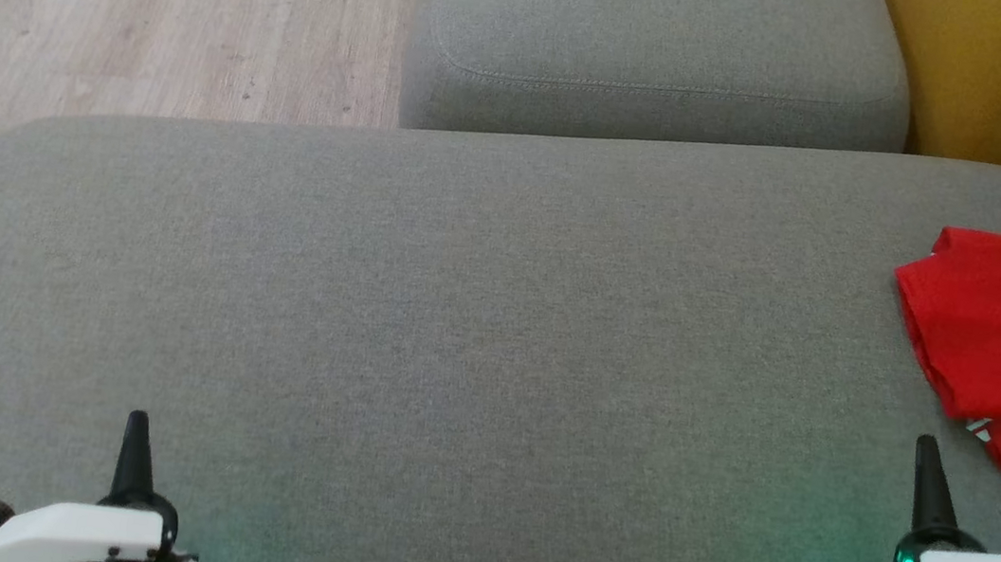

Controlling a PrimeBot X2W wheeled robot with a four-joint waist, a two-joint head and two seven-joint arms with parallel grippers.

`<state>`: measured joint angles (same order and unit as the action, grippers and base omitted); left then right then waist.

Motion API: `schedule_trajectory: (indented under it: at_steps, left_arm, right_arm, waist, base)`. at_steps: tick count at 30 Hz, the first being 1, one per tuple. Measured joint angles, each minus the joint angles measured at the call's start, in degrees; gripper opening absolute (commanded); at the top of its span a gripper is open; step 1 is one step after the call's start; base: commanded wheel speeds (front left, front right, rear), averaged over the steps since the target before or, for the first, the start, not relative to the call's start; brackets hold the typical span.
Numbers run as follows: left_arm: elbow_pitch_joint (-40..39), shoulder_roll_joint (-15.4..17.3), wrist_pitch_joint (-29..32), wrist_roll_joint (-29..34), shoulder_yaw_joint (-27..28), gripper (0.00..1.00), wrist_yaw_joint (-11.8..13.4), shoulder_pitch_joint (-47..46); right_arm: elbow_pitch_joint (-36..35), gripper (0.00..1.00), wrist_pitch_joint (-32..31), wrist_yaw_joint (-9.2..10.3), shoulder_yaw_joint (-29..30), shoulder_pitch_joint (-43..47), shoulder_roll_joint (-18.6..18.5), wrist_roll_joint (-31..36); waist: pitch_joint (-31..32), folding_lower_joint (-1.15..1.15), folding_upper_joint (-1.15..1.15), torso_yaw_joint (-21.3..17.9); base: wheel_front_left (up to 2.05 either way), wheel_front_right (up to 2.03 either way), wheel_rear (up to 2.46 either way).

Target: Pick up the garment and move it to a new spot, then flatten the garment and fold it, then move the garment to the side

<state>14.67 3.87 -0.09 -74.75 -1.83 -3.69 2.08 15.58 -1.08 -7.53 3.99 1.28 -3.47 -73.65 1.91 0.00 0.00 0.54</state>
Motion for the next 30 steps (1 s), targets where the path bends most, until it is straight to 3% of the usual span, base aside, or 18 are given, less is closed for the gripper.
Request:
schedule_trajectory:
  at_steps: [30]
  left_arm:
    - [0.92,-0.12,4.63,-19.01,3.94,0.0,-3.41,-5.17]
  right_arm:
    - [0.24,0.0,-4.58,0.0,2.96,-4.43,0.34,-18.48]
  waist:
    - [-2.1,0.0,0.0,-0.54]
  base:
    - [0.0,0.0,0.0]
